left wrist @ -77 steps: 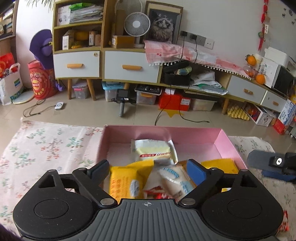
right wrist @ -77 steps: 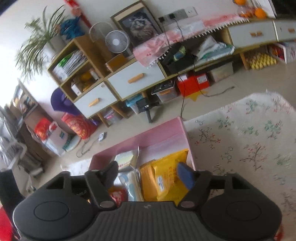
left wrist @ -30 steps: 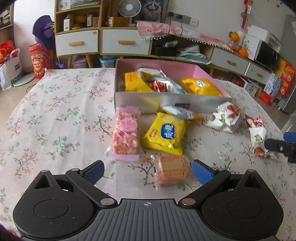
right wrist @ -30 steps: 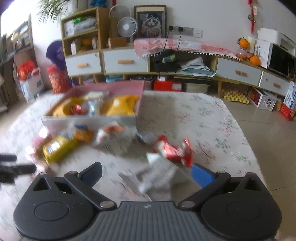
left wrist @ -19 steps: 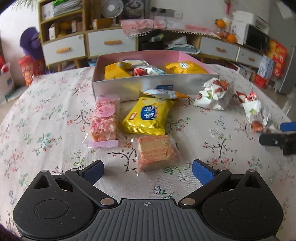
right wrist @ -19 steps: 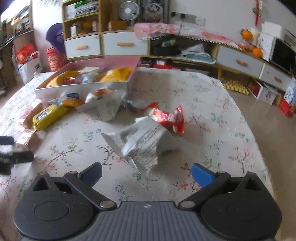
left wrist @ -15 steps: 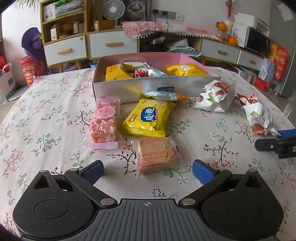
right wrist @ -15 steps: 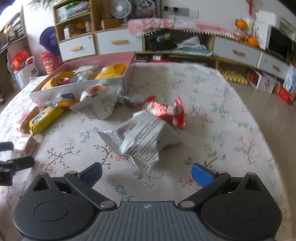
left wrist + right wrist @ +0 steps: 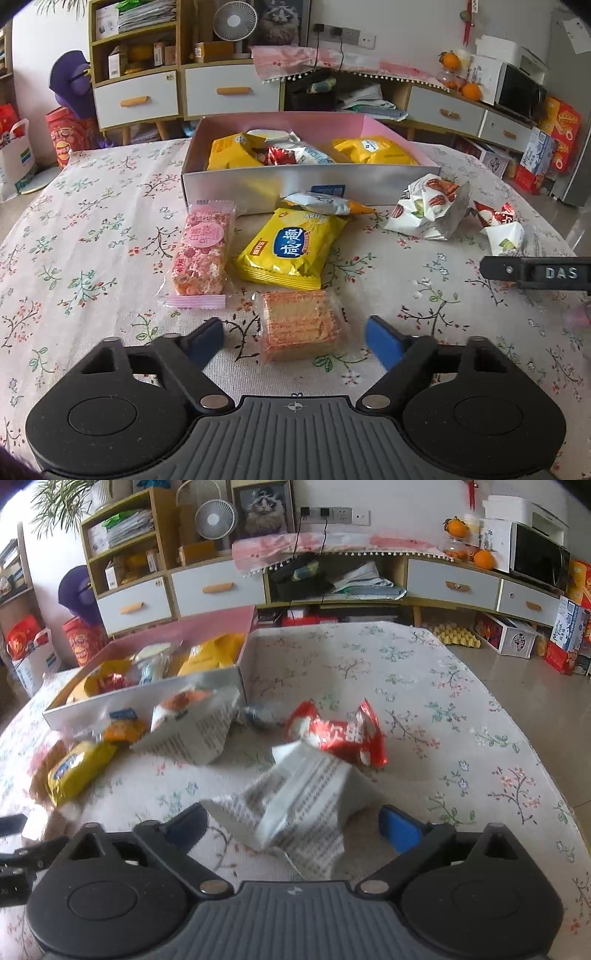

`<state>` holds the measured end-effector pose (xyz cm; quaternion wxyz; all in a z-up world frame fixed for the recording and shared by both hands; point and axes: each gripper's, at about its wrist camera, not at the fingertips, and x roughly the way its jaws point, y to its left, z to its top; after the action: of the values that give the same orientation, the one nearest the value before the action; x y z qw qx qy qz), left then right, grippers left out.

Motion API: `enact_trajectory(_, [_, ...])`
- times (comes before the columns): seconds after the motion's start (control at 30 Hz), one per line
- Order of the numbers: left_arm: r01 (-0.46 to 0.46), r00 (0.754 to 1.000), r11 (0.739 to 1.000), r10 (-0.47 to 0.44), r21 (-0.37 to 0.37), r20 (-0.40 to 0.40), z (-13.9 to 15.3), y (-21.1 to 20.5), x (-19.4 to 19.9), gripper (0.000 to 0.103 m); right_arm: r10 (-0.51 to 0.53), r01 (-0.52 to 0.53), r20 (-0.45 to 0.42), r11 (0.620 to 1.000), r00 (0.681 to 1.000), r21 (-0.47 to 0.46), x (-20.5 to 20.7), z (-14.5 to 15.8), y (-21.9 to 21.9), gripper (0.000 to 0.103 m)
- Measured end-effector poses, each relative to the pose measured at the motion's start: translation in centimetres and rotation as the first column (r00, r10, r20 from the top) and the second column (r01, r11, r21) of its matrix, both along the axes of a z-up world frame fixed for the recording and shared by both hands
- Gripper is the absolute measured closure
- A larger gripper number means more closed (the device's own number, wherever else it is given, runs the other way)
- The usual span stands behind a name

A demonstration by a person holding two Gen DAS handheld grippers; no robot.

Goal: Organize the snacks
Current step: 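Grasp the orange wafer with the left gripper while the right grasps a white nut packet, then carry the wafer and nut packet into the pink box and open both grippers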

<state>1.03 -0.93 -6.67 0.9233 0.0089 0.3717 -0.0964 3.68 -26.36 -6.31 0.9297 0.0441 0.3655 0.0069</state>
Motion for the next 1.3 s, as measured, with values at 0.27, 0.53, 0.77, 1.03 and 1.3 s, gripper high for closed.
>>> enact_trajectory(0.27, [0.006,1.000,1.000,-0.006,-0.005,-0.006,0.4,-0.2,-0.1,0.052,-0.012,0.012,-0.004,1.000,1.000,-0.013,0.4,0.1,-0.1,0.045])
enact_trajectory(0.53, [0.010,1.000,1.000,-0.011,-0.021,-0.028,0.6,-0.1,0.0,0.062,-0.019,0.018,-0.025,0.999,1.000,-0.028,0.5,0.4,0.1,0.081])
enact_trajectory(0.77, [0.010,0.997,0.999,-0.014,-0.052,-0.075,0.9,0.2,0.1,0.064,-0.019,0.019,-0.055,1.000,0.998,0.007,0.5,1.0,0.2,0.084])
enact_trajectory(1.03, [0.002,0.992,0.993,-0.017,-0.119,-0.124,1.5,0.8,0.4,0.064,-0.011,0.018,-0.095,0.998,0.995,0.067,0.3,1.7,0.3,0.085])
enact_trajectory(1.3, [0.015,0.990,0.988,-0.035,-0.151,-0.134,2.2,0.4,0.4,0.064,0.021,-0.003,-0.134,0.991,0.991,0.131,0.4,2.7,0.8,0.085])
